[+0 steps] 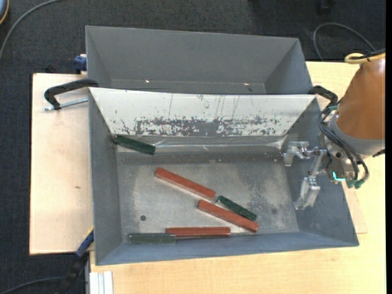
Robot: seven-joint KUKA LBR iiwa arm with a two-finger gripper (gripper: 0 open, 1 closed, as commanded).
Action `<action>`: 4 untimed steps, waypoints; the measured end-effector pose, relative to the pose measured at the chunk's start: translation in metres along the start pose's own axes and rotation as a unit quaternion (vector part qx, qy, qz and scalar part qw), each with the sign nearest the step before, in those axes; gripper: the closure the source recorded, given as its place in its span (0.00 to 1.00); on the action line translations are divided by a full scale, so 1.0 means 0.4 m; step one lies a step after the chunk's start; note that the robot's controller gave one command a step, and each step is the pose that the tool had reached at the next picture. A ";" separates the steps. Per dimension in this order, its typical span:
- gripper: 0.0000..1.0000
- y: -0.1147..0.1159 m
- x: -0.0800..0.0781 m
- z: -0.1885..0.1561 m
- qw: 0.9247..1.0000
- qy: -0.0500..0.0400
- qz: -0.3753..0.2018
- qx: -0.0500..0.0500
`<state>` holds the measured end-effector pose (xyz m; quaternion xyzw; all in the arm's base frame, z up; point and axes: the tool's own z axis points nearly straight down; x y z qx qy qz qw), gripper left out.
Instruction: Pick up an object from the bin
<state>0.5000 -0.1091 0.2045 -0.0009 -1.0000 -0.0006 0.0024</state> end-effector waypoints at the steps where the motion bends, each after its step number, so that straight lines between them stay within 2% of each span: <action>1: 0.00 -0.010 -0.060 -0.194 0.998 -0.010 -0.060 0.002; 2: 0.00 0.146 -0.085 0.225 0.995 0.000 -0.104 -0.001; 3: 0.00 0.414 -0.033 0.332 0.989 -0.002 -0.148 -0.002; 4: 1.00 0.401 -0.035 0.329 0.990 -0.003 -0.144 0.000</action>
Offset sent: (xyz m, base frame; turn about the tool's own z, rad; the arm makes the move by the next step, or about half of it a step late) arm 0.0213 -0.0044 0.0726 -0.1208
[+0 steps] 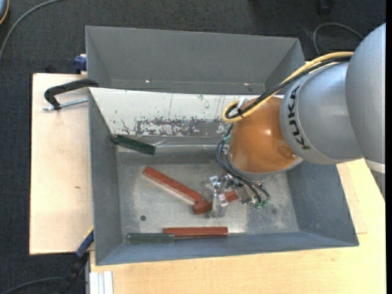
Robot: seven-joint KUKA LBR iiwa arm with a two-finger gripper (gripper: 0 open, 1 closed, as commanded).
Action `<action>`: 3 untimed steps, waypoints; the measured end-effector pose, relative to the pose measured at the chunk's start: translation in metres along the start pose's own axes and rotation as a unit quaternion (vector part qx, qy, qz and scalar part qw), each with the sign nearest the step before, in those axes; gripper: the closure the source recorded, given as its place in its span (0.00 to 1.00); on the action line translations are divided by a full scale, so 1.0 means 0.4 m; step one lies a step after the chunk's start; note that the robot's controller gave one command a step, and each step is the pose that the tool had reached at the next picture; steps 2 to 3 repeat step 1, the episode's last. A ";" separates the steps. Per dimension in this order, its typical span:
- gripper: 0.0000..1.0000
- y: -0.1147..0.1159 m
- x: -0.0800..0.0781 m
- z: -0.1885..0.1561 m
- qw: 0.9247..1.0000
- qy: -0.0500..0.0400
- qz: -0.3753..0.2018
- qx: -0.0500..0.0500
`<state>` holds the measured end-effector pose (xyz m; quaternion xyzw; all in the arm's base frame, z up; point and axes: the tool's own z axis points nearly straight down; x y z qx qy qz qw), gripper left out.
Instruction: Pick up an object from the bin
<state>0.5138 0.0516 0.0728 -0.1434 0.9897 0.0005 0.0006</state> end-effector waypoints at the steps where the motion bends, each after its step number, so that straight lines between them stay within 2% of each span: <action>1: 1.00 -0.024 0.009 -0.346 0.995 -0.006 -0.099 0.002; 3: 1.00 -0.024 0.009 -0.346 0.995 -0.006 -0.099 0.002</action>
Offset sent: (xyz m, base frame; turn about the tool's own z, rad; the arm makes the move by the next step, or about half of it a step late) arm -0.0035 -0.0109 0.1339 -0.1984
